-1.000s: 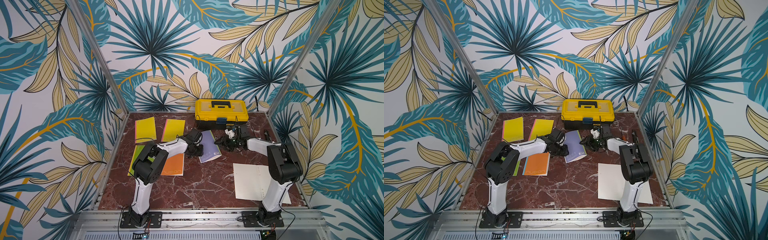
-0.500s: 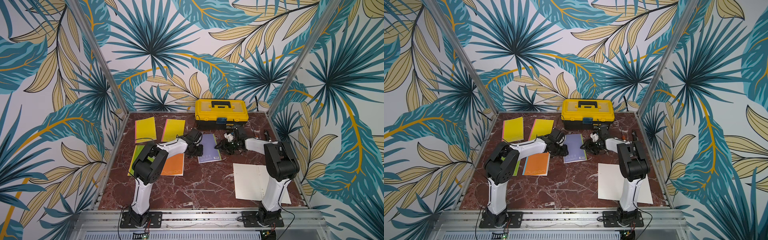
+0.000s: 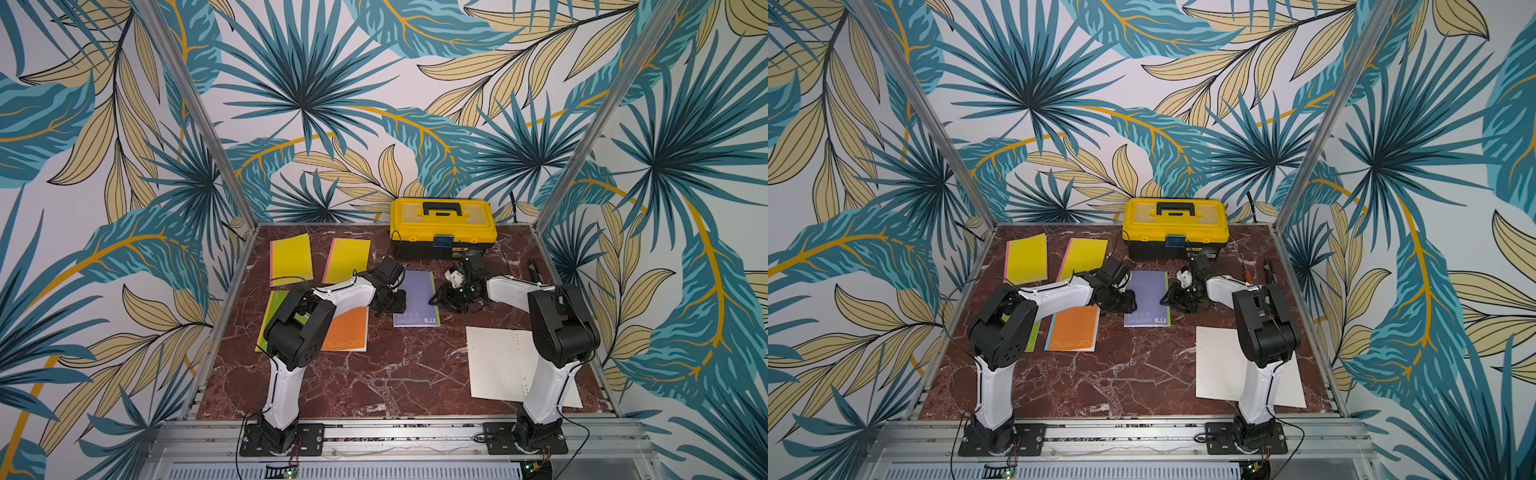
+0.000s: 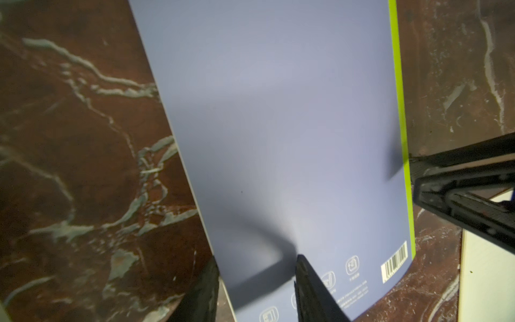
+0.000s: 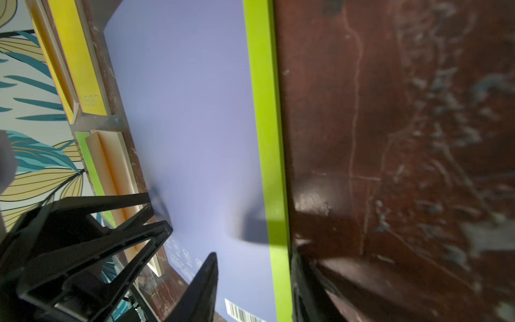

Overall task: Close the notebook
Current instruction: Pick up the notebook from the center of the board.

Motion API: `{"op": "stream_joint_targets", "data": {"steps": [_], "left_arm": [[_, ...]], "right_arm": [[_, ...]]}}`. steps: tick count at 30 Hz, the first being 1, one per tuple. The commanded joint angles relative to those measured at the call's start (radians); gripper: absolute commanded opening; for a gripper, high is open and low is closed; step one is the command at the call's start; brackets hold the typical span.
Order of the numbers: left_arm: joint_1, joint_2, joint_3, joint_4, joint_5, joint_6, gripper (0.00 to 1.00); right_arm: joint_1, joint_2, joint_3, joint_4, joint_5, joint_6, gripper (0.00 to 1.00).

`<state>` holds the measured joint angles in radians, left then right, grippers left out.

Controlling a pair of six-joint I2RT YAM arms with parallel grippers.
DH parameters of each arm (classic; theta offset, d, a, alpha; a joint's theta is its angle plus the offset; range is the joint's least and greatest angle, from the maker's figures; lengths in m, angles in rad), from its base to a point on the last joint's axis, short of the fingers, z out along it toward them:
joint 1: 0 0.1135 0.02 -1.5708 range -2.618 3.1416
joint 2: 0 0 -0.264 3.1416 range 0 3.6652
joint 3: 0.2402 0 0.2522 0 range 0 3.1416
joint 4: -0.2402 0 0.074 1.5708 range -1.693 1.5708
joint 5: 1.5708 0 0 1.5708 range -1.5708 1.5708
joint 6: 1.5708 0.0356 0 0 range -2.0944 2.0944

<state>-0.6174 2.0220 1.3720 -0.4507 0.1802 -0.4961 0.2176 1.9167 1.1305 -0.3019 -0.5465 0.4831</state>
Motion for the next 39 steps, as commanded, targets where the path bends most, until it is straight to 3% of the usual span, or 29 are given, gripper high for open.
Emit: {"op": "stream_joint_targets", "data": {"steps": [1,10,18,39], "left_arm": [[-0.022,-0.033,0.0,-0.043,0.006,0.026,0.46],[-0.022,-0.041,0.006,-0.09,-0.052,0.032,0.47],[-0.022,-0.031,0.002,-0.085,-0.029,0.034,0.47],[-0.032,-0.001,-0.013,-0.045,0.036,0.018,0.44]], "right_arm": [[0.028,0.028,-0.031,-0.109,0.03,-0.016,0.38],[0.029,0.017,-0.05,-0.095,0.035,-0.006,0.23],[0.029,0.006,-0.067,-0.049,-0.009,0.011,0.12],[0.04,-0.121,-0.118,0.19,-0.188,0.164,0.15]]}}
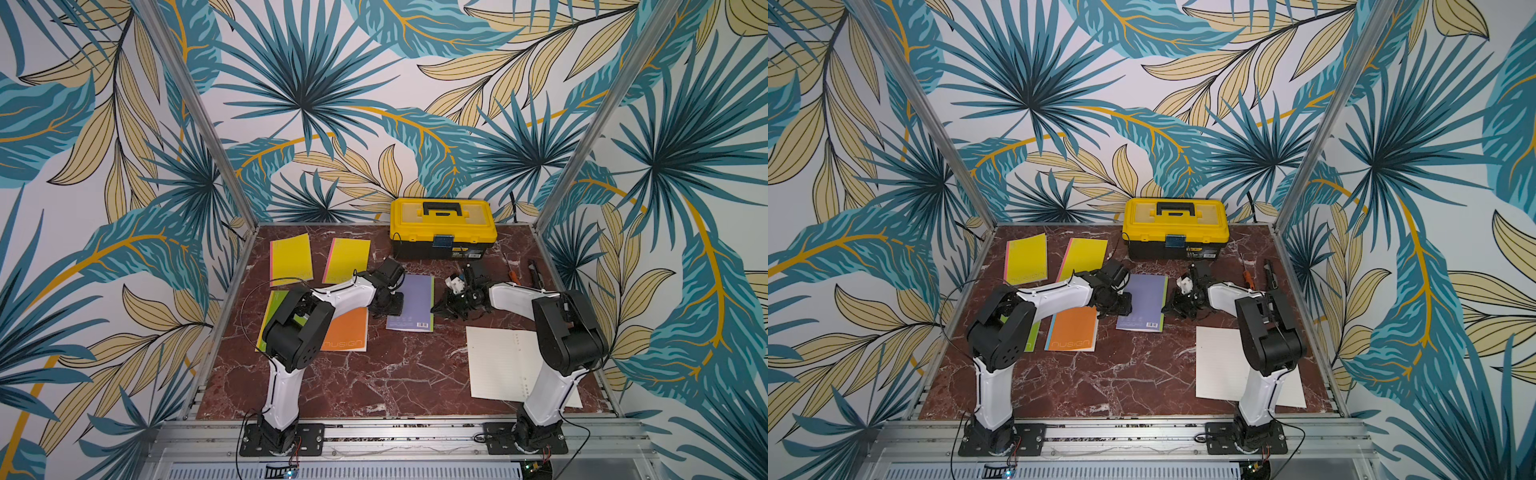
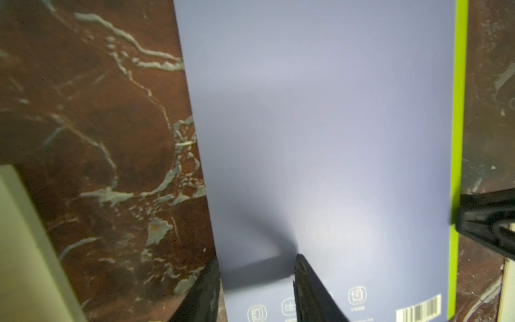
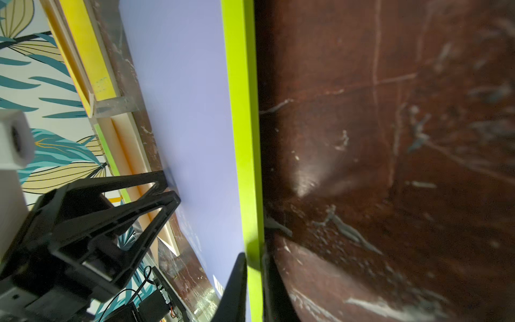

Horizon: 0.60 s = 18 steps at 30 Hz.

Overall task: Close the notebook
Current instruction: Pick up the notebook from the center of the board.

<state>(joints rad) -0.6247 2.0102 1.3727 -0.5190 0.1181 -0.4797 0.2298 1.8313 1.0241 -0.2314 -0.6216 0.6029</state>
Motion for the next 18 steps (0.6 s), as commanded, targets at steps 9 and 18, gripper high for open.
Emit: {"op": "stream_joint_targets", "data": {"steps": [9,18], "left_arm": [[-0.029,0.008,-0.014,0.035,0.113,0.001,0.44],[-0.037,0.007,-0.01,0.056,0.132,0.001,0.44]], "right_arm": [[0.053,-0.059,0.0,0.164,-0.149,0.085,0.16],[0.102,-0.085,0.031,0.162,-0.162,0.094,0.16]]}}
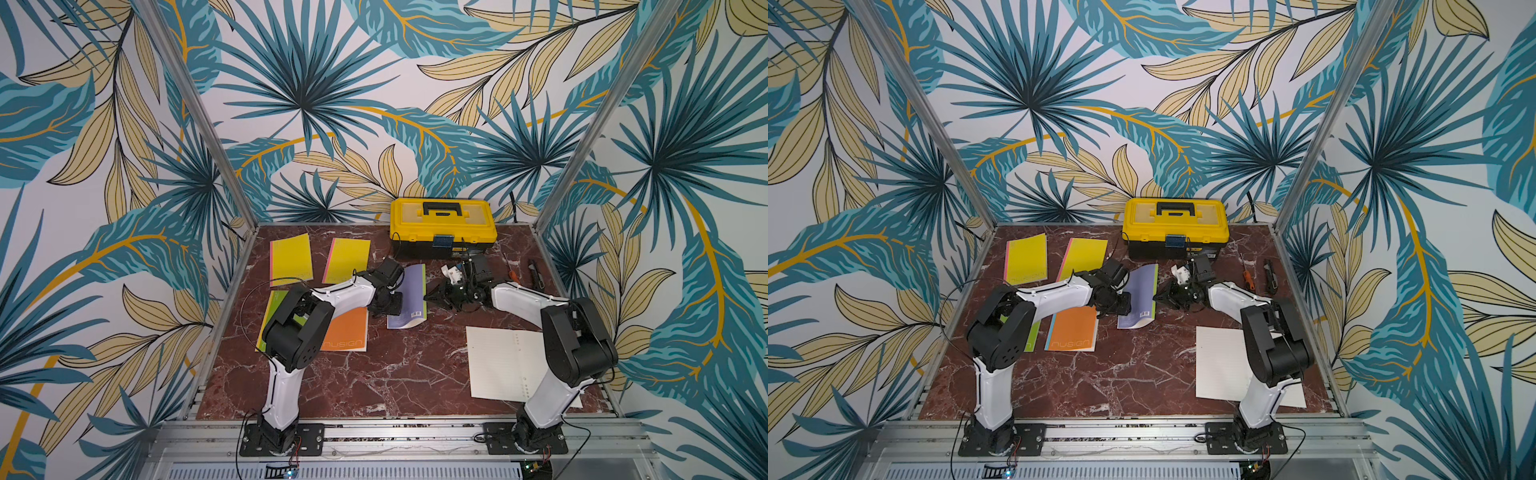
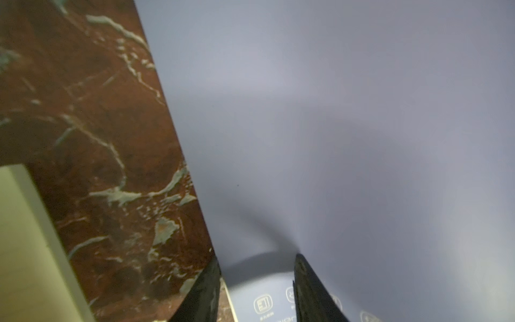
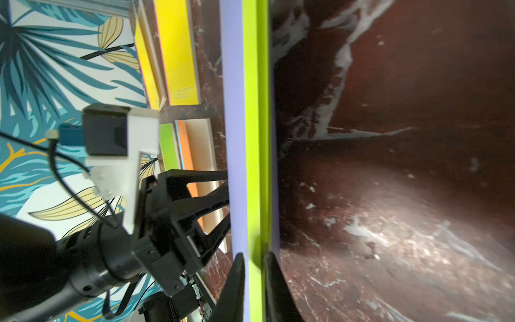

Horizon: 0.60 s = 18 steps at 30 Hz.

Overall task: Close the notebook
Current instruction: Pick up the notebook from the center of the board.

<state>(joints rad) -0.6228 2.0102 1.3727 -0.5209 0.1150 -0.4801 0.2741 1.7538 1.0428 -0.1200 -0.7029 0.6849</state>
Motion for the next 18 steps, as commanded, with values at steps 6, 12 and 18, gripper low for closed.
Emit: {"op": "stream_joint_targets", "data": {"steps": [6,12,18], "left_arm": [[-0.041,-0.002,-0.013,0.069,0.147,0.003,0.44],[-0.041,-0.029,-0.026,0.076,0.138,0.007,0.43],[-0.041,-0.058,-0.057,0.104,0.139,0.007,0.43]], "right_arm": [[0.1,0.014,0.036,0.066,-0.08,0.029,0.16],[0.138,0.06,0.061,0.09,-0.072,0.048,0.16],[0.157,0.081,0.074,0.109,-0.069,0.063,0.17]]}}
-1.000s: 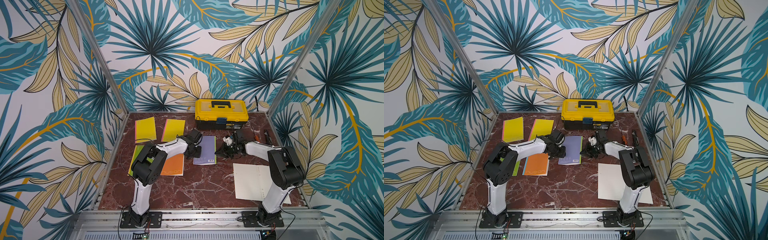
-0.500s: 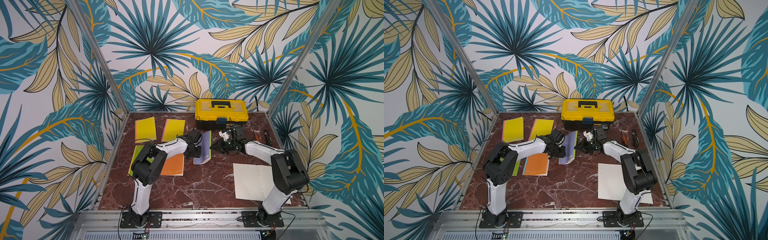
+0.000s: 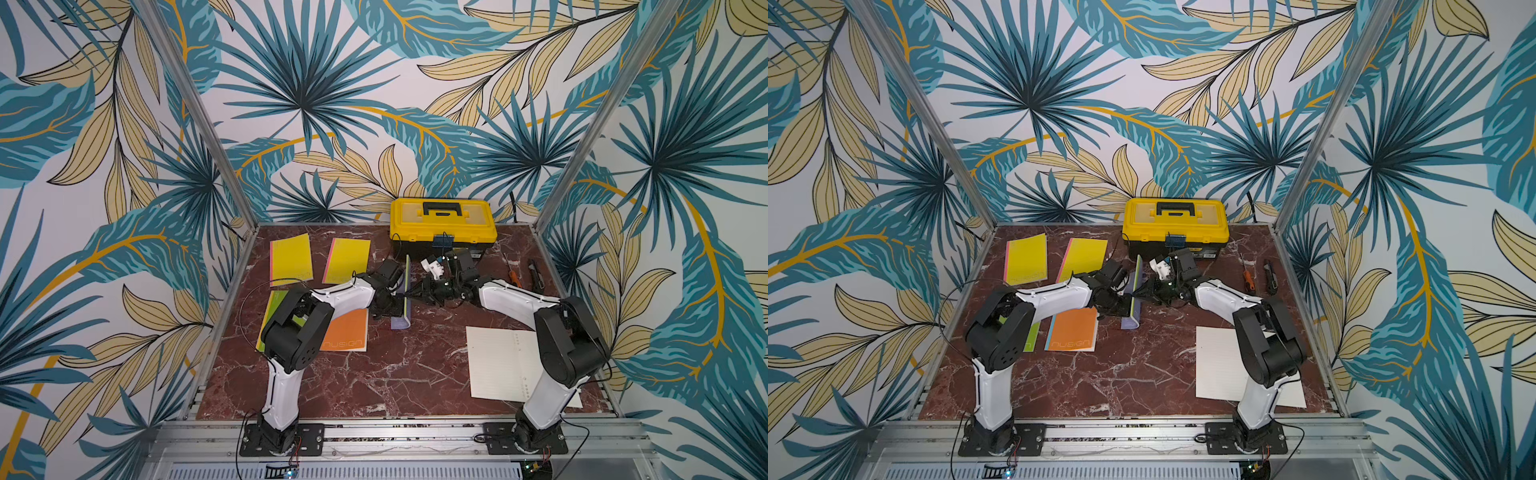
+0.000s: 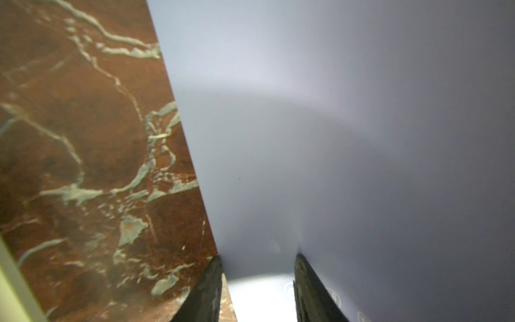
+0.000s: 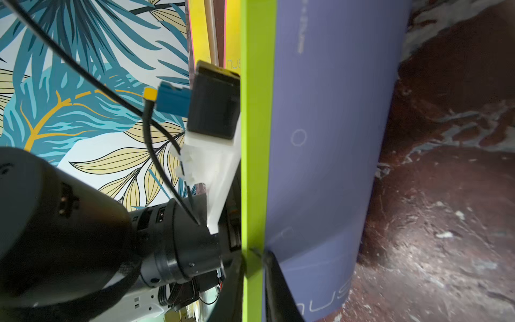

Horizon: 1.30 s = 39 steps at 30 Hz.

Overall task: Close the notebook
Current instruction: Pick up the notebook from the center of the board.

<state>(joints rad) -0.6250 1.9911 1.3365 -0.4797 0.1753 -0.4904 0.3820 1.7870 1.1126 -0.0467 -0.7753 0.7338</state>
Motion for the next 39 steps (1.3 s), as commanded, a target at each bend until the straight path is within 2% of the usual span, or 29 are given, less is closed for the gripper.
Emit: {"op": "stream_joint_targets", "data": {"steps": [1,7,15,19,39], "left_arm": [[-0.038,-0.047,-0.027,0.069,0.078,0.016,0.43],[-0.038,-0.08,-0.044,0.071,0.074,0.029,0.44],[-0.039,-0.111,-0.087,0.133,0.153,0.039,0.45],[-0.039,-0.117,-0.098,0.142,0.148,0.036,0.45],[-0.039,-0.111,-0.103,0.145,0.143,0.036,0.44]], "right_arm": [[0.051,0.048,0.006,0.034,0.004,0.013,0.16],[0.052,0.047,0.006,0.011,0.029,0.001,0.16],[0.055,0.072,0.023,0.022,0.049,0.023,0.19],[0.06,0.062,0.06,-0.063,0.111,-0.019,0.2],[0.064,0.082,0.103,-0.198,0.168,-0.074,0.25]]}}
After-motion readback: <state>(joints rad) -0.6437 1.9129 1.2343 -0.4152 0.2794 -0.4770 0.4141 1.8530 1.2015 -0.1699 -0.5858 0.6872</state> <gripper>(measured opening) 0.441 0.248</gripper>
